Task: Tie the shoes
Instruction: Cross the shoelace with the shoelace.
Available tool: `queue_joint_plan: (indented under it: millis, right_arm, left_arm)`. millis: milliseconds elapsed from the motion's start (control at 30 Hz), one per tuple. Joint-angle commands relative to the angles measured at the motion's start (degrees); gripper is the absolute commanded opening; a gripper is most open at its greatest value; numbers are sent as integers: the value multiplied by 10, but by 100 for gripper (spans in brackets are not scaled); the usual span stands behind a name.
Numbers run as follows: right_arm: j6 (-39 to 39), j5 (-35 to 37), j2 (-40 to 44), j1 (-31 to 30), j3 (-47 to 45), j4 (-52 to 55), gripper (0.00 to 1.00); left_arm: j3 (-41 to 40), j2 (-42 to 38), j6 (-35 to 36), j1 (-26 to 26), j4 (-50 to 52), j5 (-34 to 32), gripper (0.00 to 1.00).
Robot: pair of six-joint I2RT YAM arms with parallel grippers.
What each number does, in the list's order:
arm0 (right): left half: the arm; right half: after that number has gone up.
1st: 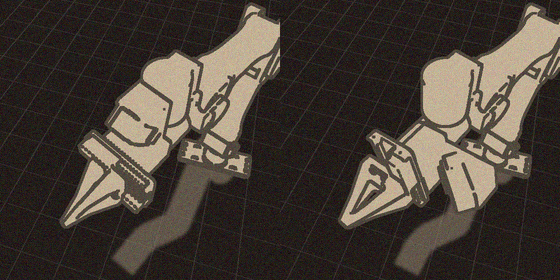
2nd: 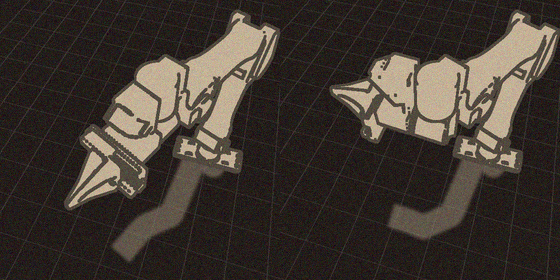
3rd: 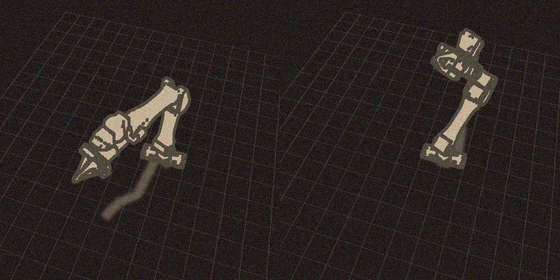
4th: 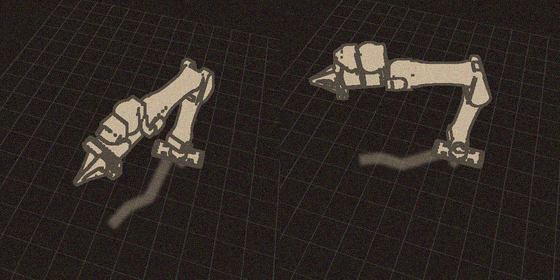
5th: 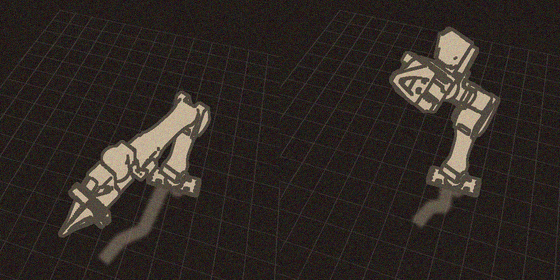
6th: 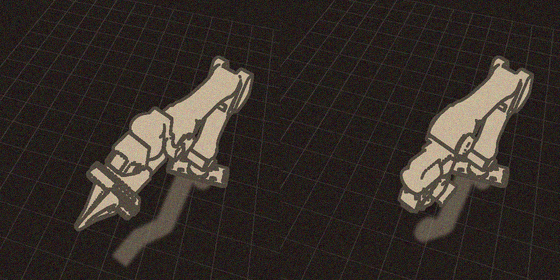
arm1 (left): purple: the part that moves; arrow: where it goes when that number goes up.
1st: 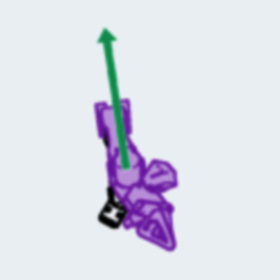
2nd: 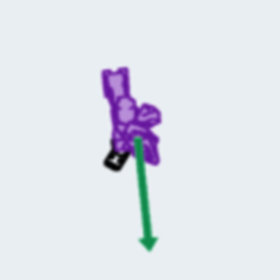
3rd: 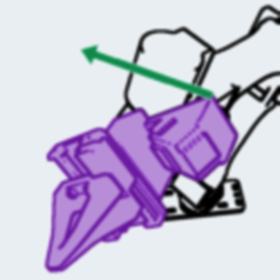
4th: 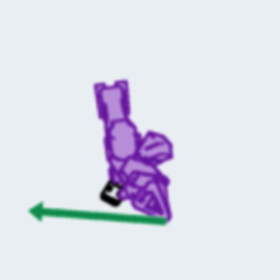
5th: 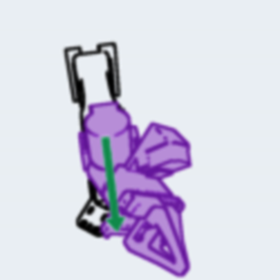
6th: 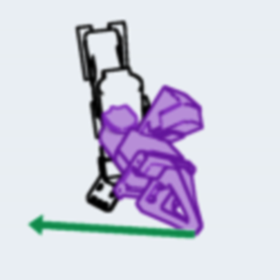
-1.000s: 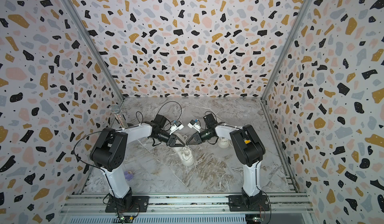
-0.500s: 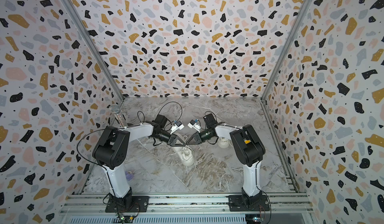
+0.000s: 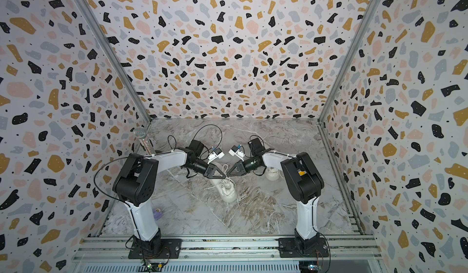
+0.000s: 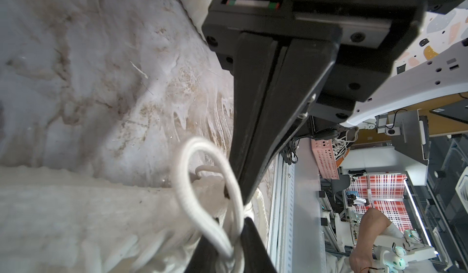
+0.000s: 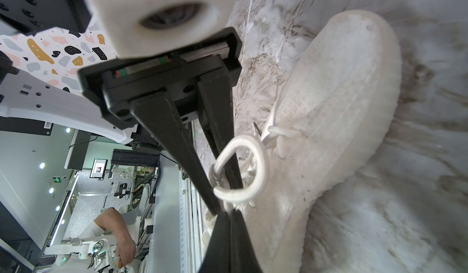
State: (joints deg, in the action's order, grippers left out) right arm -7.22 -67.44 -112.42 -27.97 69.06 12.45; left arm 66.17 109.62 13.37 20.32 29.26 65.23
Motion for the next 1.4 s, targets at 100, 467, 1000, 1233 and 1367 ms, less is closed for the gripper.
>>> queue_joint_plan:
  millis: [100, 467, 1000, 1233, 1367]
  right_arm:
    - [-1, -11, 31, 2, 13, 4, 0]
    - [96, 25, 55, 24, 12, 110, 21]
    - [-6, 62, -8, 3, 21, 29, 26]
    - [-27, 1, 3, 1, 7, -9, 26]
    - [-25, -16, 6, 1, 0, -11, 26]
  left_arm:
    - [18, 6, 8, 1, 10, -27, 8]
    - [17, -8, 26, 1, 8, -29, 0]
    - [12, -6, 47, 2, 8, -27, 0]
    - [12, -5, 48, 1, 8, -27, 0]
    - [12, -7, 48, 1, 8, -28, 0]
